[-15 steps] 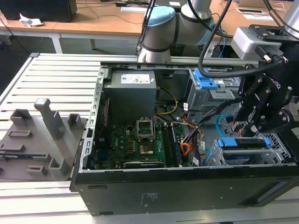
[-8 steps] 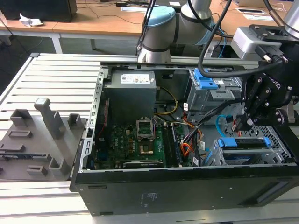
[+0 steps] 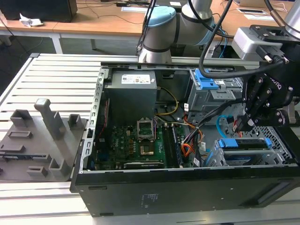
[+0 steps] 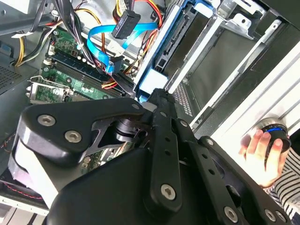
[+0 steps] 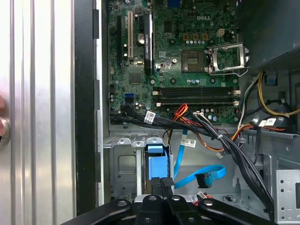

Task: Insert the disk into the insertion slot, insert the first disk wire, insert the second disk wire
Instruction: 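Insert the disk into the insertion slot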

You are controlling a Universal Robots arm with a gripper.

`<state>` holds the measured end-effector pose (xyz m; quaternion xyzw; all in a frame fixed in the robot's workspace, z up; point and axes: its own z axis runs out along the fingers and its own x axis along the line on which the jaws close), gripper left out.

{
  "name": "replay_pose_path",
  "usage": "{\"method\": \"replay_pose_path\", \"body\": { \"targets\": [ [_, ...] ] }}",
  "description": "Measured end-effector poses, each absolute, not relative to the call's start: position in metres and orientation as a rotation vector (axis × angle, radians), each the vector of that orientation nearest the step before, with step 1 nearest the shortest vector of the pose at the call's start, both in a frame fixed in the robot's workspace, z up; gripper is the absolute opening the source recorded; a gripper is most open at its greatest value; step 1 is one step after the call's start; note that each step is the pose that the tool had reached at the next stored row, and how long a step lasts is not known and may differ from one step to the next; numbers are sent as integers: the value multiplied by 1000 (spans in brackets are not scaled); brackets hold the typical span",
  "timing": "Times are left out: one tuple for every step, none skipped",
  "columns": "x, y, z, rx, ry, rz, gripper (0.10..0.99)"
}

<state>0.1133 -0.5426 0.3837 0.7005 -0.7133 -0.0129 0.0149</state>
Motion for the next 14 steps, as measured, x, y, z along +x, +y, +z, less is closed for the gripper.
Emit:
{"method": "replay_pose_path", "body": {
  "targets": [
    [113, -543, 384, 2180, -2220, -40, 106],
    [113, -543, 384, 2180, -2220, -40, 106],
    [114, -543, 384, 2180, -2220, -40, 106],
    [116, -542, 383, 2180, -2220, -40, 106],
    [119, -542, 383, 2180, -2220, -41, 106],
    [120, -542, 383, 2180, -2220, -41, 106],
    [120, -542, 379, 2179, -2219, -42, 106],
    [120, -542, 376, 2179, -2219, -42, 106],
    [120, -542, 375, 2179, -2219, -43, 106],
    [120, -542, 373, 2179, -2219, -43, 106],
    [120, -542, 372, 2179, -2219, -43, 106],
    [120, -542, 371, 2179, -2219, -43, 106],
    [120, -542, 370, 2179, -2219, -43, 106],
    [120, -542, 369, 2179, -2219, -43, 106]
  ]
}}
